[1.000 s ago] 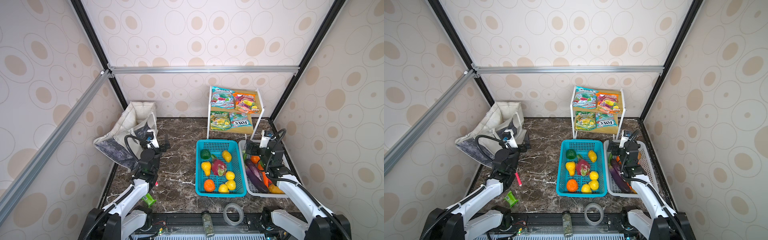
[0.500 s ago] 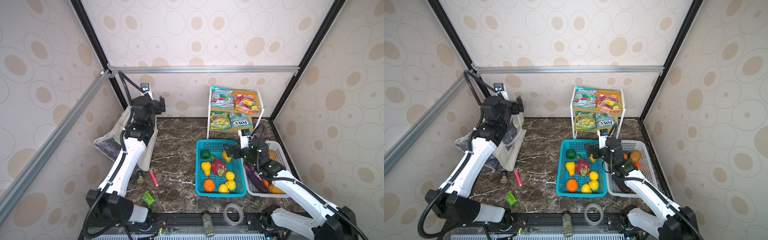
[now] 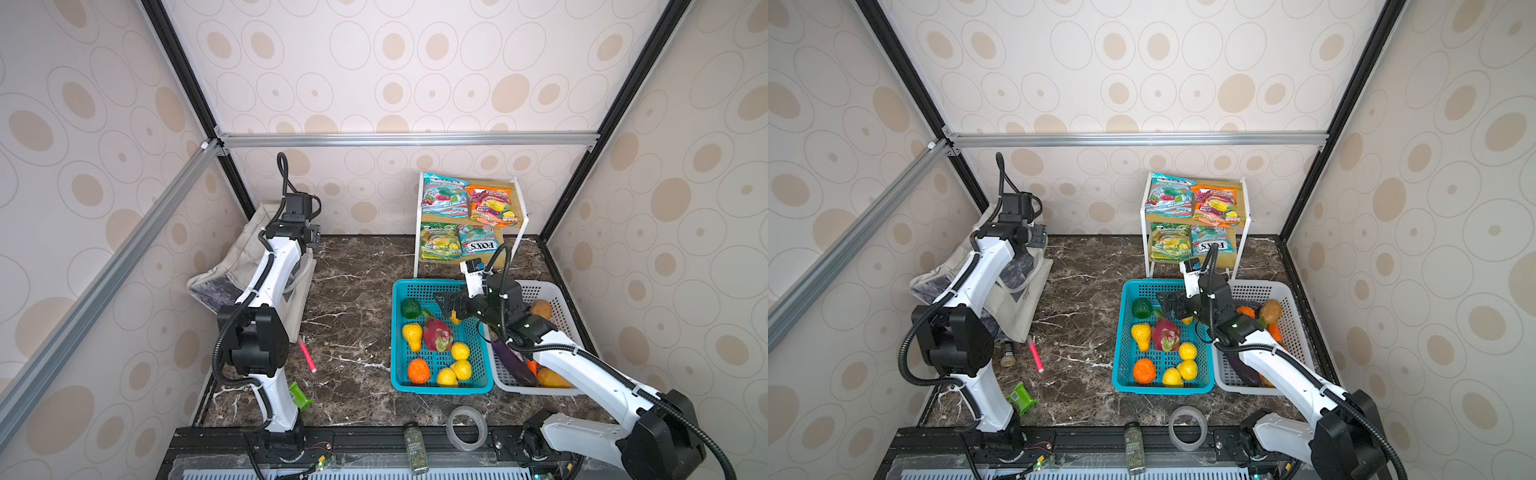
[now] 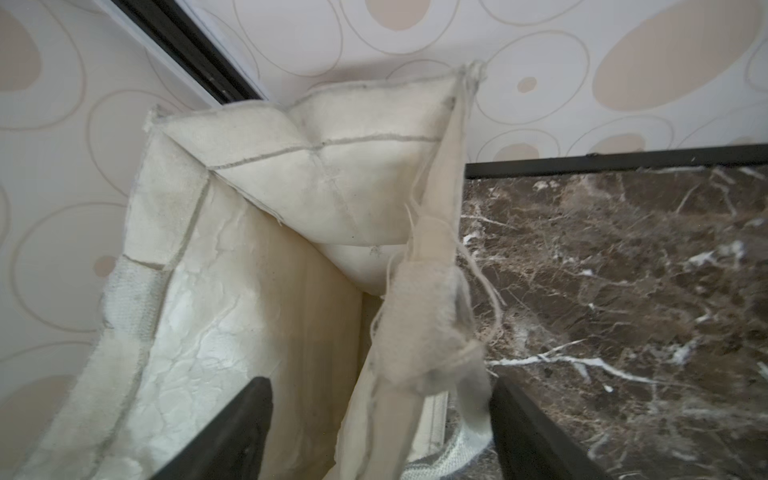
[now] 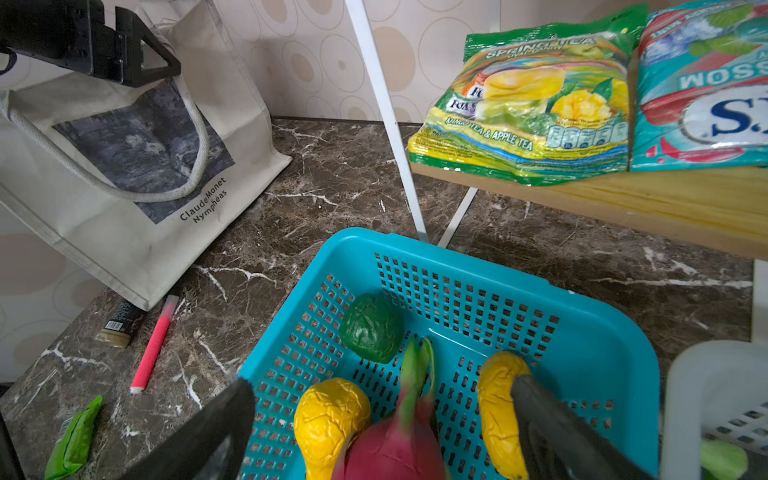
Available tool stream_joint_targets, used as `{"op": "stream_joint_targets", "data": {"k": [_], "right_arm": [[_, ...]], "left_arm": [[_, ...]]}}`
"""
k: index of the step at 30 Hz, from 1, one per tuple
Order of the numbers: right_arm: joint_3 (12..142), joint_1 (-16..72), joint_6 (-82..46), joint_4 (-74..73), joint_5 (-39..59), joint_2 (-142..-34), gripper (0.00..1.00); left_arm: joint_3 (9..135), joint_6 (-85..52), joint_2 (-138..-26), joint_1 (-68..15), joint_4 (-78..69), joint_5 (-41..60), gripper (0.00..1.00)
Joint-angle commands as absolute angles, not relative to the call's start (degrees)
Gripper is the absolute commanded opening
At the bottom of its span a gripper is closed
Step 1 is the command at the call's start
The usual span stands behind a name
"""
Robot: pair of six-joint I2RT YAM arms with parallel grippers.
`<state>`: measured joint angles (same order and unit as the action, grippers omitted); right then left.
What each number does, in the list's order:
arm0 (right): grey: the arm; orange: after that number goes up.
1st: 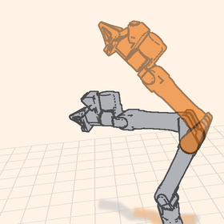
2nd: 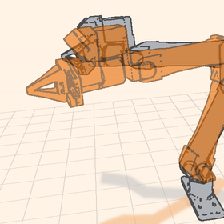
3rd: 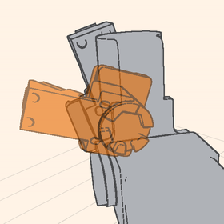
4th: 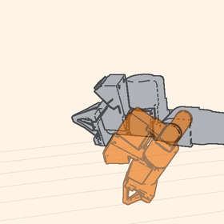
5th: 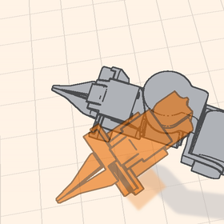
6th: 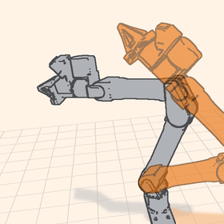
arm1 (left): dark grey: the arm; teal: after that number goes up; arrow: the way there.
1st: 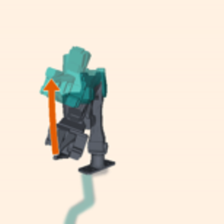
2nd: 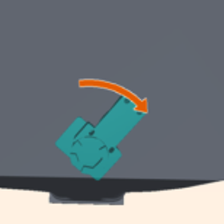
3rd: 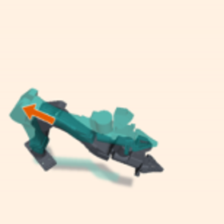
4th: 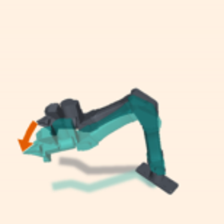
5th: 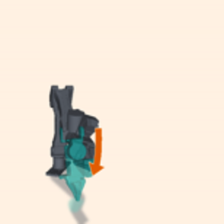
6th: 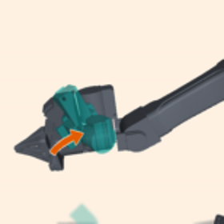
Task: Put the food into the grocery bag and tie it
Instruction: 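Reach the left gripper to the tote bag rim while the right moves over the basket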
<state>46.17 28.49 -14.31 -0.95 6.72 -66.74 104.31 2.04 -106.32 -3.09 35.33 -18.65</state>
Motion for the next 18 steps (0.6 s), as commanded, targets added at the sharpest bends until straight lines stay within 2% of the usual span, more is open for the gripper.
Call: {"op": "stream_joint_targets", "data": {"k": [1,3,6,10,18], "right_arm": [[46.77,28.74,-14.80,-2.23,7.81,-66.81,0.99],[46.45,28.76,-15.04,-2.49,8.00,-66.57,0.99],[45.41,28.75,-15.76,-3.78,8.09,-66.10,0.98],[44.86,28.77,-16.36,-4.57,8.26,-66.21,0.98],[45.32,28.83,-16.96,-4.50,8.73,-66.49,0.97]], "left_arm": [[107.48,4.11,-106.90,-3.29,38.31,-19.84,0.53],[107.84,5.27,-107.59,-4.13,38.22,-20.39,0.27],[110.81,7.36,-108.48,-6.61,39.66,-23.72,0.02],[114.79,10.82,-108.63,-11.40,39.77,-30.30,0.00],[118.00,7.49,-109.03,-17.35,43.71,-29.82,0.00]]}}
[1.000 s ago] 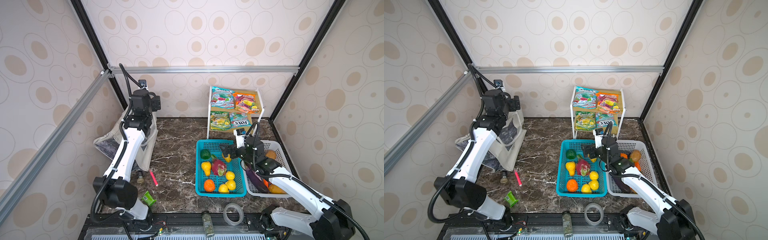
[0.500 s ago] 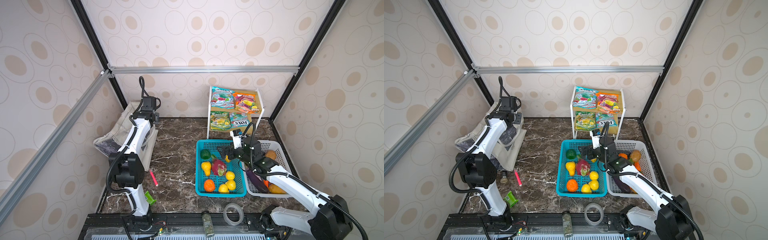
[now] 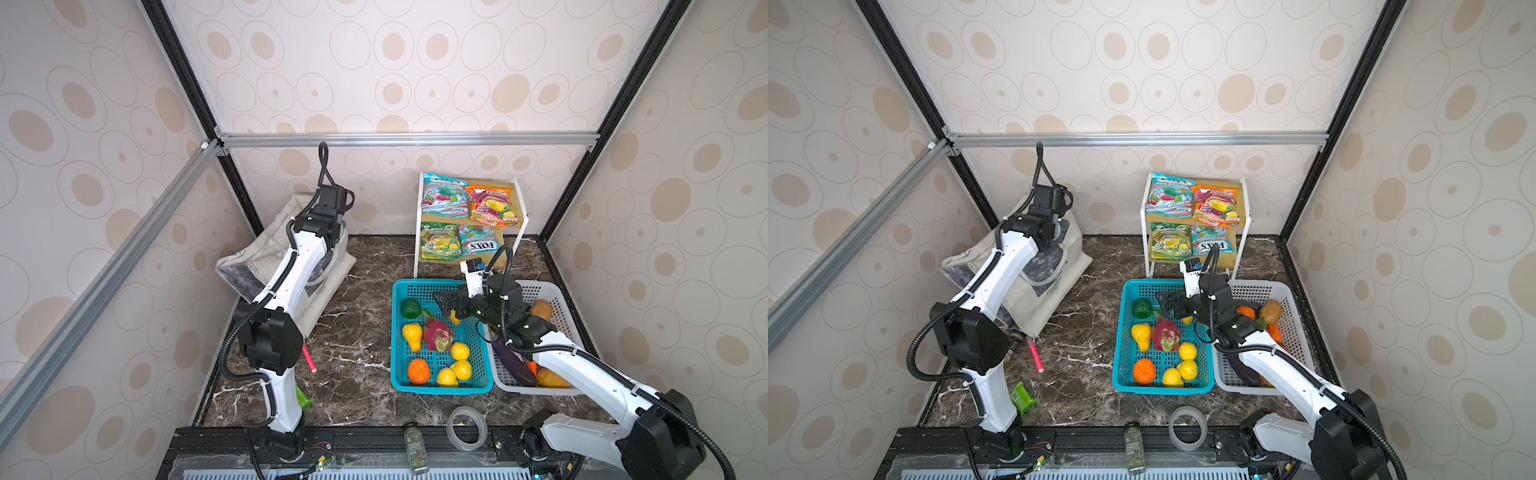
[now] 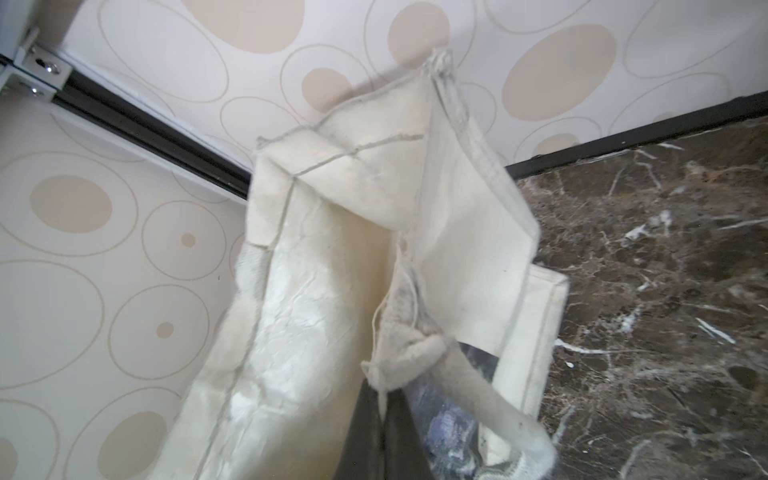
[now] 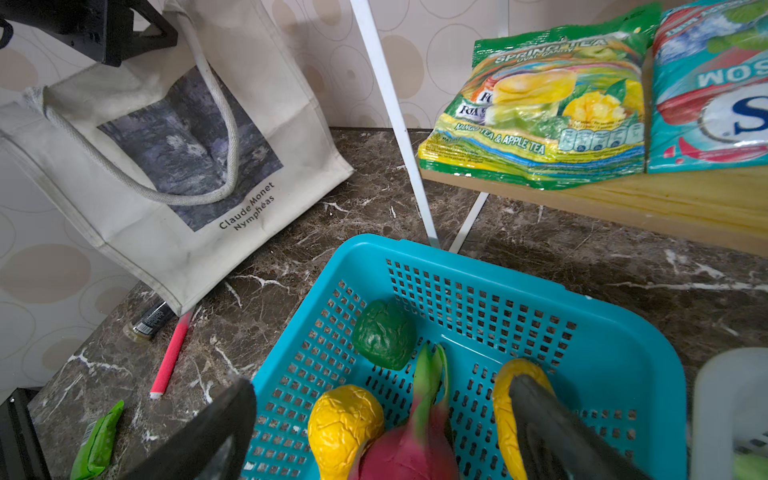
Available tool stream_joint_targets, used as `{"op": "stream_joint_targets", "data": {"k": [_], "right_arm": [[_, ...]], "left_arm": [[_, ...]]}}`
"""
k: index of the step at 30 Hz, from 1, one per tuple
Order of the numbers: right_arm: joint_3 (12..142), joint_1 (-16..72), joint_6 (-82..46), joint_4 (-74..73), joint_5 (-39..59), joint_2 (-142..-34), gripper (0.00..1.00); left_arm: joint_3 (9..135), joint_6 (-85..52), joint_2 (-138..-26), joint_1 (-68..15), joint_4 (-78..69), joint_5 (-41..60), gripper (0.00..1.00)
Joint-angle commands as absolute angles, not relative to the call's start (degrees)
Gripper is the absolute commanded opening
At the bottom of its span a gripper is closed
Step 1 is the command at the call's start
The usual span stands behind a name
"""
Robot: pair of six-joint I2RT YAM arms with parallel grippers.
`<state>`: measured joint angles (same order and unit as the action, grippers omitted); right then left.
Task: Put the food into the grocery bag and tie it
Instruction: 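Reach the left gripper to the tote bag rim while the right moves over the basket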
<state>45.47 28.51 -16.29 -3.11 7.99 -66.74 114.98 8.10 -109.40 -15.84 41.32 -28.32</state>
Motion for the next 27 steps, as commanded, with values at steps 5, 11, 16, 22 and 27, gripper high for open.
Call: {"op": "stream_joint_targets", "data": {"k": [5,11,16,22,27], "right_arm": [[46.39,29.60,-17.71,-4.80,9.23,-67.47,0.97],[48.63,32.84,-18.38,-5.94,9.18,-70.74,0.96],[50.56,36.21,-21.75,-7.91,6.90,-73.62,0.96],[51.58,37.24,-32.90,-13.18,4.83,-77.40,0.96],[57.66,39.92,-38.88,-10.69,1.89,-81.97,0.95]], "left_arm": [[117.16,0.62,-108.09,-23.42,49.19,-25.93,0.00],[106.77,-7.05,-103.32,-28.17,44.46,-17.84,0.04],[99.79,-10.95,-99.17,-29.13,37.78,-8.09,0.15],[102.11,-10.11,-99.93,-28.38,37.65,-6.09,0.44],[106.87,-9.33,-99.85,-26.64,37.51,-4.05,0.49]]}}
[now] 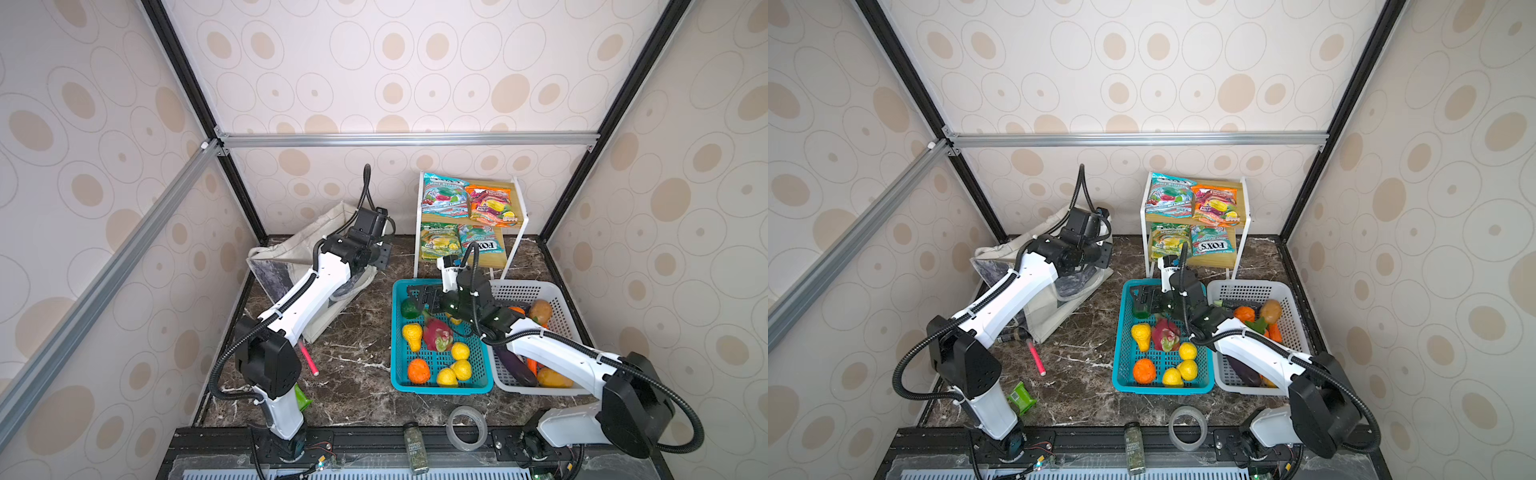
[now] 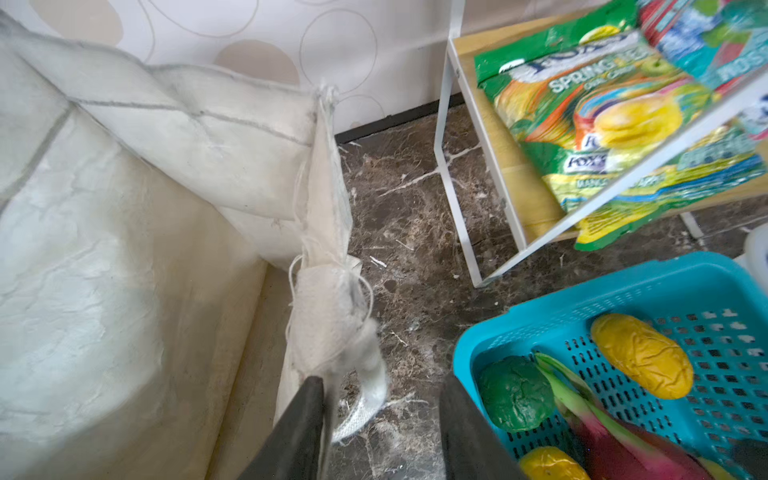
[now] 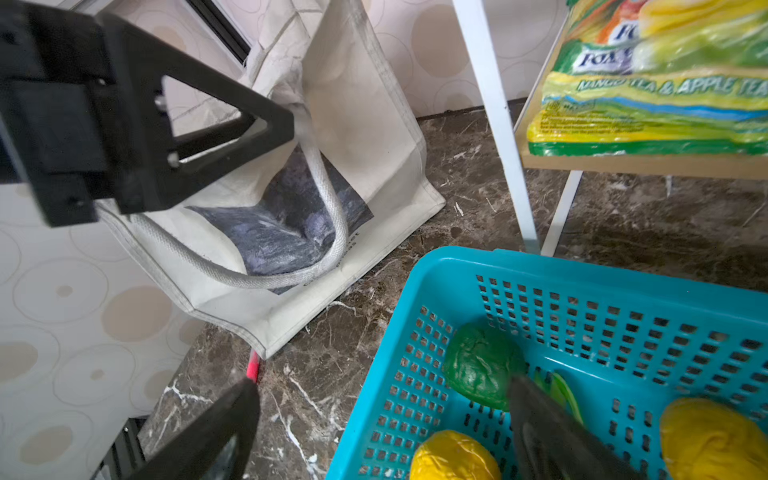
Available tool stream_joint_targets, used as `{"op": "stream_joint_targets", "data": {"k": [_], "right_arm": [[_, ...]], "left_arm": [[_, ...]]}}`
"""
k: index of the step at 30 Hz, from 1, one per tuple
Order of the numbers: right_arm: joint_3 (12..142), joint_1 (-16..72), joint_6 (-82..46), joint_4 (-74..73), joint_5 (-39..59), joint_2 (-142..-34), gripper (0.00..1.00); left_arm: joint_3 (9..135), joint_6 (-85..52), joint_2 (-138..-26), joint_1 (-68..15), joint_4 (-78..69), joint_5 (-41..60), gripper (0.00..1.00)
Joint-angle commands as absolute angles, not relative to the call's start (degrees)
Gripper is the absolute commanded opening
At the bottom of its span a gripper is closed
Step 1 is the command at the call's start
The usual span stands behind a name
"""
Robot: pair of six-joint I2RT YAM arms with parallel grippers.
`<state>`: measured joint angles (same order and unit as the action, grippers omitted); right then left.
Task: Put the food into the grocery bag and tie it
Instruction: 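Reach the left gripper to the tote bag rim while the right moves over the basket, then grasp the bag rim with the left gripper, pull it upright while the right helps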
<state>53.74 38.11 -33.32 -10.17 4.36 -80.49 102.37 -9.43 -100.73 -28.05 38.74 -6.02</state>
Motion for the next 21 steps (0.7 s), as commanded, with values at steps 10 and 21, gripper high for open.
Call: {"op": "stream_joint_targets", "data": {"k": [10,21], "right_arm": [[71.91,44.73,-40.80,-7.38,-3.28,-91.79,0.94],[94.34,46.73,-47.67,5.36,-4.78,-107.51,0.89]], "left_arm": [[110.24,-8.25,-98.07,-15.06,38.28,3.17,0.65],[117.82,-3.50,-102.80,-3.76,42.42,0.00,0.66]]}}
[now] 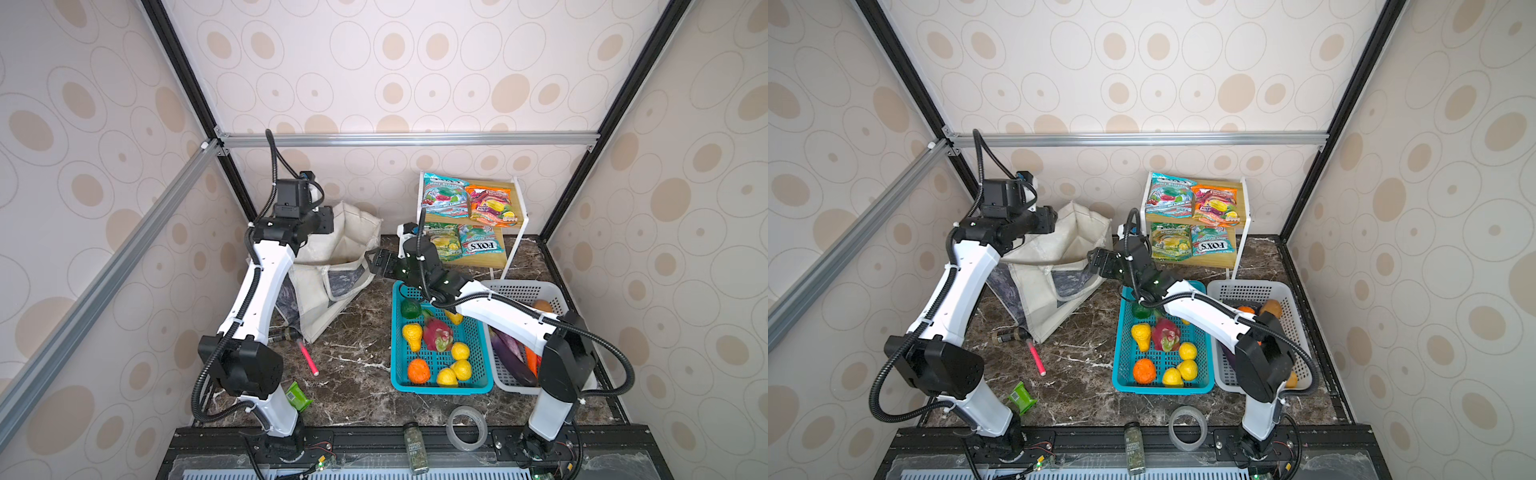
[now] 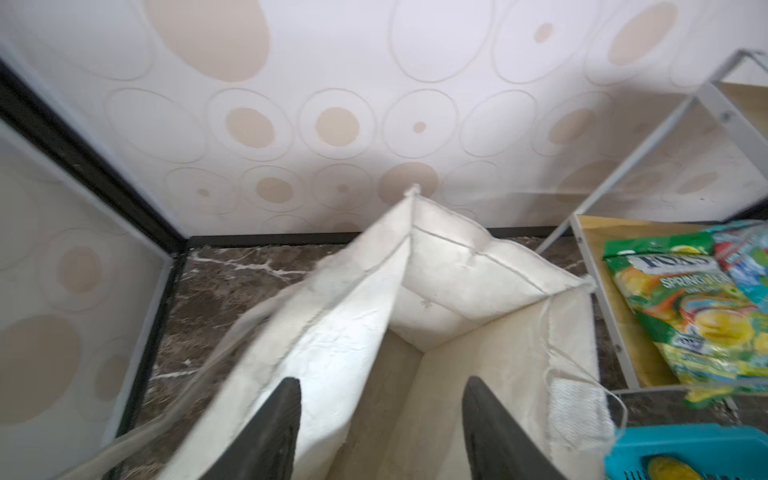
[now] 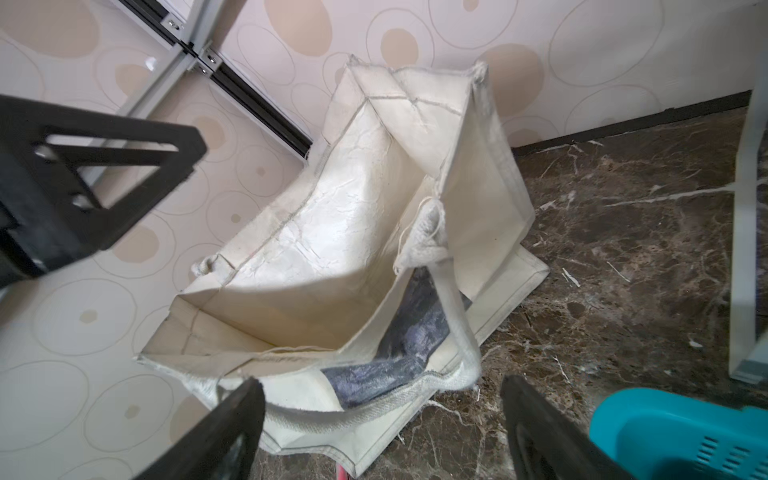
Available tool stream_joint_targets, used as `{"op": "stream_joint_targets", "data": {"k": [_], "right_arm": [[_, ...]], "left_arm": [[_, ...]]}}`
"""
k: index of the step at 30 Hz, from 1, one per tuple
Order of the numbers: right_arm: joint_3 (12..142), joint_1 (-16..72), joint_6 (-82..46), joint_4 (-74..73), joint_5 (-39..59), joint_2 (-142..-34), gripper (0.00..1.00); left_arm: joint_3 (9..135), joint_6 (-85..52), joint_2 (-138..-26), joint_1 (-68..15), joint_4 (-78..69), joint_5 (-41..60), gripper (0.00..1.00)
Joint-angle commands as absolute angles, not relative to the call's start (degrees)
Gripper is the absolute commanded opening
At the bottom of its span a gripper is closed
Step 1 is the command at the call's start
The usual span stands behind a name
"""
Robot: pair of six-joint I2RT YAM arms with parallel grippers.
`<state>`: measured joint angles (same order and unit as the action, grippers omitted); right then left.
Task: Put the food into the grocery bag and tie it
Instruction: 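Grasp the bag rim with the left gripper, pull it upright while the right helps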
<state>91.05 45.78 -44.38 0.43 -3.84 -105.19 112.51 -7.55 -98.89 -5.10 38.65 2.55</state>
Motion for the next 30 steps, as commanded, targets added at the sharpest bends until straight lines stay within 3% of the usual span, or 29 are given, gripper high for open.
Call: {"op": "stream_joint_targets", "data": {"k": [1,6,16,20,25,28,30], "right_arm": [[95.18,47.10,-48.41,5.19,-4.34,-108.52,0.88],[101.12,48.16,-49.13,8.35,-3.82,-113.70,0.86],[100.44,46.43,-43.90,10.88,0.04,-114.23,0.30],[101.53,45.01,-36.75,18.71,0.90,-112.53,0.18],[99.46,43.31,-34.29,20.03,0.08,-110.75,0.10],[100.11,43.02,-32.69,20.89,-0.37,-110.73,0.10],[100.87,42.95,-31.49,21.96,-0.51,-110.74,0.11]], "left_arm": [[120.34,-2.40,-105.05,-3.21,44.41,-0.86,0.67],[124.67,0.51,-111.03,0.00,45.71,-3.63,0.68],[124.41,5.03,-111.90,1.14,46.27,-0.30,0.71],[123.01,6.28,-110.75,1.06,47.41,1.92,0.71],[120.83,6.51,-109.64,-0.56,49.89,4.59,0.73],[118.90,5.86,-109.86,-1.03,49.91,9.39,0.86],[117.95,6.17,-110.17,-2.16,49.60,8.78,0.87]]}}
